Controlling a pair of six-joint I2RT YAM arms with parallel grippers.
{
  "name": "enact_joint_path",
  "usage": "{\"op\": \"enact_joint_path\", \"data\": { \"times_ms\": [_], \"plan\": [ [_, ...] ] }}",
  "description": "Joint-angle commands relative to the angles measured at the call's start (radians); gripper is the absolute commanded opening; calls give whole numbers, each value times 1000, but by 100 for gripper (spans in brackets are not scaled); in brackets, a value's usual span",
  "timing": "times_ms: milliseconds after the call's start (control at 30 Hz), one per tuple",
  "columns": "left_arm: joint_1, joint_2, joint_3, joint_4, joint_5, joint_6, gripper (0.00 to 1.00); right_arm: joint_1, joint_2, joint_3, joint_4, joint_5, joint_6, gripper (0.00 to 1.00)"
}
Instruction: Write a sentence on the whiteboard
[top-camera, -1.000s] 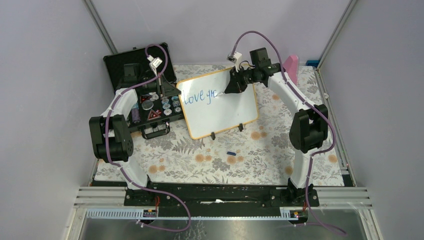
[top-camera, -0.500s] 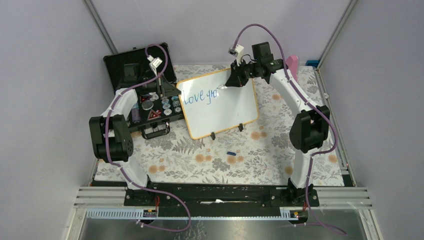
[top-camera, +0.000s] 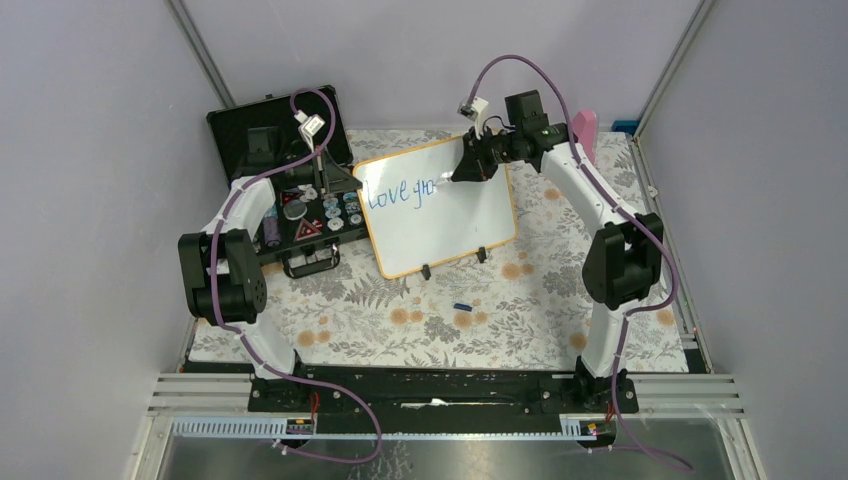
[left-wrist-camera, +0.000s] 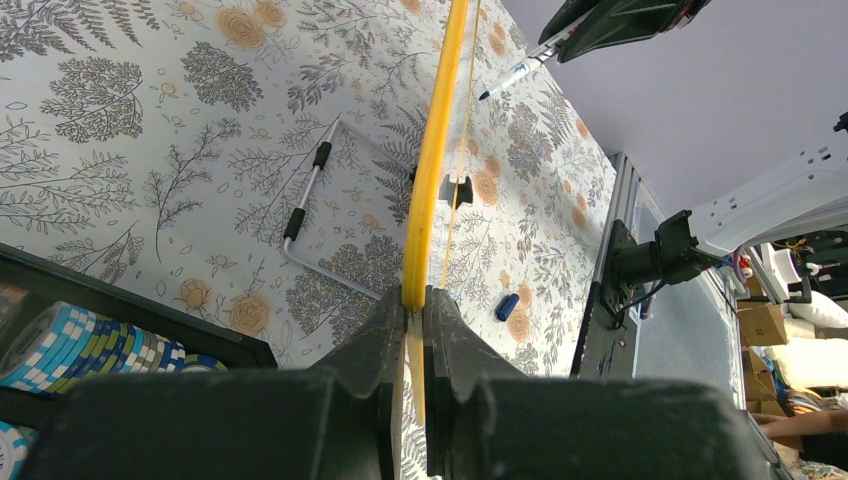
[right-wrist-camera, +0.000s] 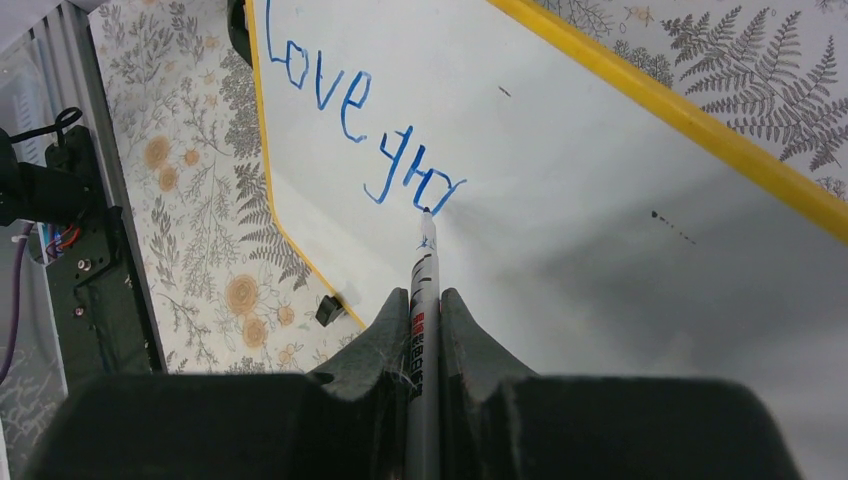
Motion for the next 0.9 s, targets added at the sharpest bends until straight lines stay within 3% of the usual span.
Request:
{"op": "enact_joint_path", "data": {
  "times_ms": [0,867],
  "plan": [
    [-10,-25,34,9,13,27,0,-21,-61,-15,4,-24,-19,0],
    [-9,-22,35,8,10,27,0,-20,32,77,4,3,-3,0]
  ]
}}
